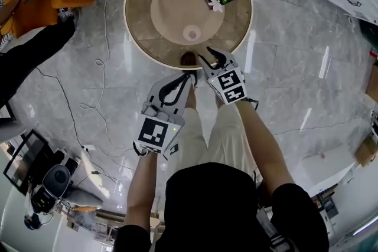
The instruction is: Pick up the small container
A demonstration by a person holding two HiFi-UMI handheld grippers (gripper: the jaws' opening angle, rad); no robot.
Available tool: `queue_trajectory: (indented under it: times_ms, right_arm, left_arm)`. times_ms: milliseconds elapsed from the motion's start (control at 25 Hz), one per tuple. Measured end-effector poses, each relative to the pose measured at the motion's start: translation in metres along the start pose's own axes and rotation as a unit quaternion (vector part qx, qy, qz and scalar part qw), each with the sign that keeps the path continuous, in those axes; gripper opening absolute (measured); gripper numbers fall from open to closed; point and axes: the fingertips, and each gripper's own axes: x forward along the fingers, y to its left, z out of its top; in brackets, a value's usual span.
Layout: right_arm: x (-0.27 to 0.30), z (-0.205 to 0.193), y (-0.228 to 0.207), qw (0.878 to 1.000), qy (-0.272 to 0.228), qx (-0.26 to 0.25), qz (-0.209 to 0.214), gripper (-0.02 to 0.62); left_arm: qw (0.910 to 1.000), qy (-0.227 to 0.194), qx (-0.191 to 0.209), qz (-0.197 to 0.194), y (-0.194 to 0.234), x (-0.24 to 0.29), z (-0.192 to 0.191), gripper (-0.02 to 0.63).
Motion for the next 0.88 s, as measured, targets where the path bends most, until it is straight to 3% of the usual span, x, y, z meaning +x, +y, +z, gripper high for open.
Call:
queue_trajectory:
  times_ms: [400, 880]
  right_arm:
    - [0.08, -0.051, -0.023, 0.998, 0.039, -0.043, -0.009, 0.167]
    - [0.128, -0.048, -0.034, 0.993, 0.018, -0.105, -0.048, 0.19]
  left_arm:
    - [0.9989, 0.032, -0.034, -0.008, 0.017, 0.03, -0.052, 0.021]
    - [0.998, 0.039, -0.05, -0.008, 0.038, 0.035, -0.077, 0.021]
